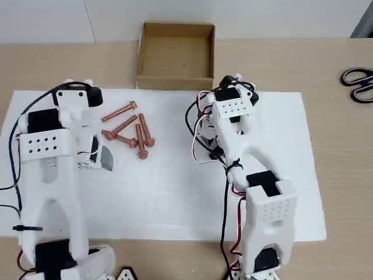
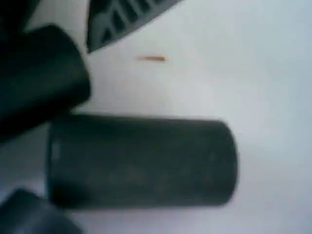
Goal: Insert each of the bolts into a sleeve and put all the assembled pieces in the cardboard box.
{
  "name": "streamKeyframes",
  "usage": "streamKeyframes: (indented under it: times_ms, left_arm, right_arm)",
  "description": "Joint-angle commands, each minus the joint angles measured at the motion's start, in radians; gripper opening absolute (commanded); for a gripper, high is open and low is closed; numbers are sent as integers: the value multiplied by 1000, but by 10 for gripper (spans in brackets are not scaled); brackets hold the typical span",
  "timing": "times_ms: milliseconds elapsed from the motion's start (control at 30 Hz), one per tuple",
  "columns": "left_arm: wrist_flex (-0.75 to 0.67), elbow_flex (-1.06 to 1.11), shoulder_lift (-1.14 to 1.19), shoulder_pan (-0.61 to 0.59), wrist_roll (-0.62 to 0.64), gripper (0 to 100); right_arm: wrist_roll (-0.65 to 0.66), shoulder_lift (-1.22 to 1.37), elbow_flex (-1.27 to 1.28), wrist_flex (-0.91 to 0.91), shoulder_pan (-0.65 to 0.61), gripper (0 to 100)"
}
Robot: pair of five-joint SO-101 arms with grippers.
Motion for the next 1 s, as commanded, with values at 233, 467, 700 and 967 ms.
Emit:
streamKeyframes:
  times_ms: [233,467,700,967]
  left_arm:
    - [17,-4,-11,5,-9,225]
    - [17,-4,-11,5,-9,225]
    - [17,-4,-11,5,-9,225]
    - [17,-4,-11,5,-9,225]
  right_arm:
    - [5,16,-48,2,33,43]
    - [5,8,-52,67,30,3]
    - [107,7,-155,209,28,3]
    - [407,8,-245,348,33,3]
